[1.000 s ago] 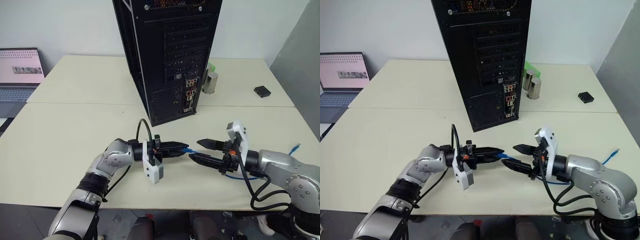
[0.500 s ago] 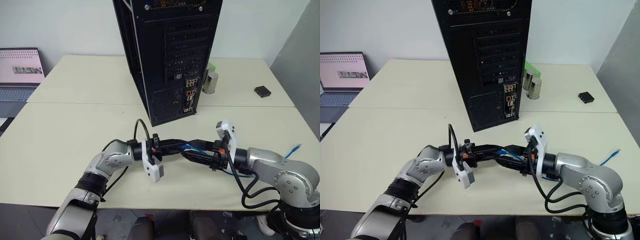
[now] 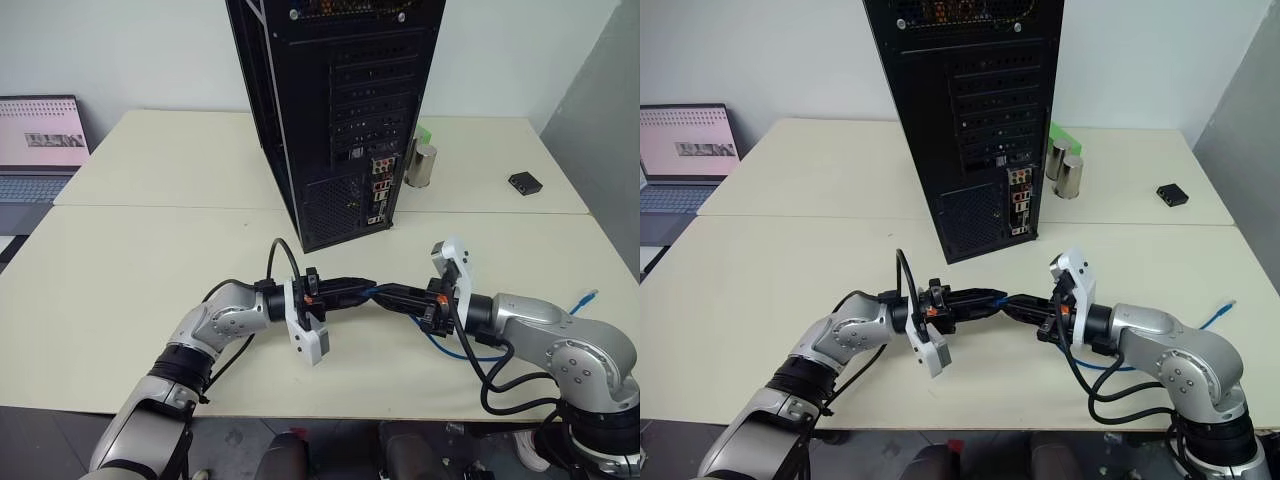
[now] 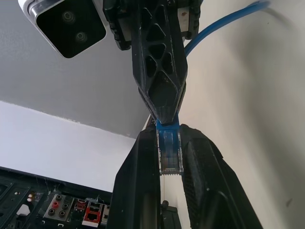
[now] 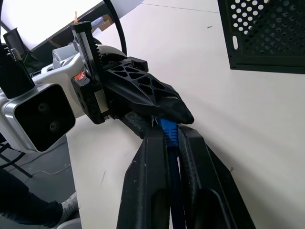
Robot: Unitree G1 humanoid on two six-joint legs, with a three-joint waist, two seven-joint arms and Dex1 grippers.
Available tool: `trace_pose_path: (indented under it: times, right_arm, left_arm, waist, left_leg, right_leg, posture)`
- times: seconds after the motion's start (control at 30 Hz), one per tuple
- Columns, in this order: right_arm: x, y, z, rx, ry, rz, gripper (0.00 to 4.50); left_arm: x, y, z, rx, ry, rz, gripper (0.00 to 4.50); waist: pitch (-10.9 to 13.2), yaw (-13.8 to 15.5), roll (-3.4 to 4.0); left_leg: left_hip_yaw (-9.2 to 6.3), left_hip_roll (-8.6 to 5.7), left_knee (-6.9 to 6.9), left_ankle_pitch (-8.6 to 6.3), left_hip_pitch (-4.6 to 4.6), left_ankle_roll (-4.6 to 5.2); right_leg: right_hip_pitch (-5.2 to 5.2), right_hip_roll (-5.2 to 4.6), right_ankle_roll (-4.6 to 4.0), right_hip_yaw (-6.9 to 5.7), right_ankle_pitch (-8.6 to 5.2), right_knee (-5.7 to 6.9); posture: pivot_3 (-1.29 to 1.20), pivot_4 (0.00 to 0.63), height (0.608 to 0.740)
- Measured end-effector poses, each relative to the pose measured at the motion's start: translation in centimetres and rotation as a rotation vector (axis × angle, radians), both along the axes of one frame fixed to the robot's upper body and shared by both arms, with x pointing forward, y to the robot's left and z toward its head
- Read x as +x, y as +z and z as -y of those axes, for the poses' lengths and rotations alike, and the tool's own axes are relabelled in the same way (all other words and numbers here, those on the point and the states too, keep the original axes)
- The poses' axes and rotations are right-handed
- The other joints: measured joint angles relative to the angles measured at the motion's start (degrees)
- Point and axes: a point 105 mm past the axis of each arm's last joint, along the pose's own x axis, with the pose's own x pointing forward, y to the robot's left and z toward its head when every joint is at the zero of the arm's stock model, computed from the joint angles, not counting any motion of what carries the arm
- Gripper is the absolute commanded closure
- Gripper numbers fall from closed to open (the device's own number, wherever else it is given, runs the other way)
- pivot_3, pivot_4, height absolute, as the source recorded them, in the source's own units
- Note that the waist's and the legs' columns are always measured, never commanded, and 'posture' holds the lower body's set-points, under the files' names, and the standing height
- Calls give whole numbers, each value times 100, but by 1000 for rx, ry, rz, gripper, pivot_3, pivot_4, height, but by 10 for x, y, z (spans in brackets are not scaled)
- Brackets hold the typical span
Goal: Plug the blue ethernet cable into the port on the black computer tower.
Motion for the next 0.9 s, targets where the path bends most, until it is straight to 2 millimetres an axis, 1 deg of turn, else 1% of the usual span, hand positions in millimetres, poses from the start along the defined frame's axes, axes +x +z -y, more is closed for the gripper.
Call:
trace_pose_path:
  times: [0.1,0.17,0.33,0.43,0.47,0.53,0.6,0.67,0.7,0.77,0.8,0.83,0.9]
  right_arm:
    - [0,1,0,0,1,2,4495]
    - [0,0,0,-4,5,0,4495]
    - [0,-1,0,-7,8,-4,4497]
    - [1,-2,2,-21,-1,-4,4498]
    - [2,-2,3,-21,-4,-4,4498]
    - [3,0,4,-17,-16,5,4498]
    - [6,2,7,-13,-44,19,4498]
    - [11,6,14,-5,-89,38,4498]
    - [13,8,17,-4,-113,53,4498]
    - [18,10,22,-15,-167,83,4498]
    - [21,11,25,-20,-199,102,4498]
    - [27,15,29,-32,-260,149,4498]
    - [31,18,30,-43,-306,186,4499]
  left_arm:
    - [0,0,0,-6,-1,5,4196]
    - [-1,0,0,-2,-3,2,3486]
    - [-1,1,0,-26,-2,-27,2621]
    - [6,2,-4,-45,39,-70,2063]
    - [8,3,-7,-59,56,-91,1815]
    - [15,4,-14,-95,107,-155,1439]
    - [16,3,-21,-96,132,-198,1026]
    - [17,-1,-31,-111,171,-262,644]
    - [17,-4,-34,-118,190,-305,531]
    - [16,-10,-39,-134,222,-386,107]
    - [17,-11,-40,-148,244,-435,55]
    - [20,-9,-41,-209,287,-531,55]
    - [22,-5,-41,-260,308,-603,55]
  waist:
    - [0,0,0]
    - [0,0,0]
    - [0,0,0]
    - [0,-2,0]
    - [0,-6,0]
    - [0,-10,0]
    - [0,-13,0]
    - [0,-11,0]
    - [0,-11,0]
    - [0,-13,0]
    - [0,-12,0]
    - [0,-13,0]
    - [0,-13,0]
  left_leg:
    - [0,0,0,0,0,0]
    - [0,0,0,0,0,0]
    - [0,0,0,0,0,0]
    - [0,1,0,0,0,0]
    - [0,1,0,0,0,0]
    - [-1,2,0,0,0,0]
    - [-1,2,-1,0,0,0]
    - [-1,2,-2,0,1,0]
    - [-1,2,-2,0,0,0]
    - [-1,3,-2,0,0,0]
    - [-2,2,-2,0,-1,0]
    - [-2,3,-2,0,-2,0]
    - [-2,4,-2,0,-1,0]
  right_leg:
    - [0,0,0,0,0,0]
    - [0,0,0,0,0,0]
    - [0,0,0,0,0,0]
    - [0,0,0,-1,0,0]
    - [0,0,0,-1,0,0]
    - [0,0,0,-2,0,1]
    - [0,0,0,-2,0,0]
    - [0,0,0,-1,0,0]
    - [0,0,0,-2,0,0]
    - [0,0,0,-1,0,0]
    - [-1,0,0,-2,0,0]
    - [-1,0,1,-2,-1,1]
    - [-1,1,1,-2,-1,1]
  posture:
    - [0,150,740]
    - [0,150,740]
    - [0,150,740]
    - [0,150,740]
    - [0,150,740]
    - [0,150,740]
    - [0,150,740]
    - [0,150,740]
    - [0,150,740]
    - [0,150,740]
    - [0,150,740]
    - [0,150,740]
    - [0,150,740]
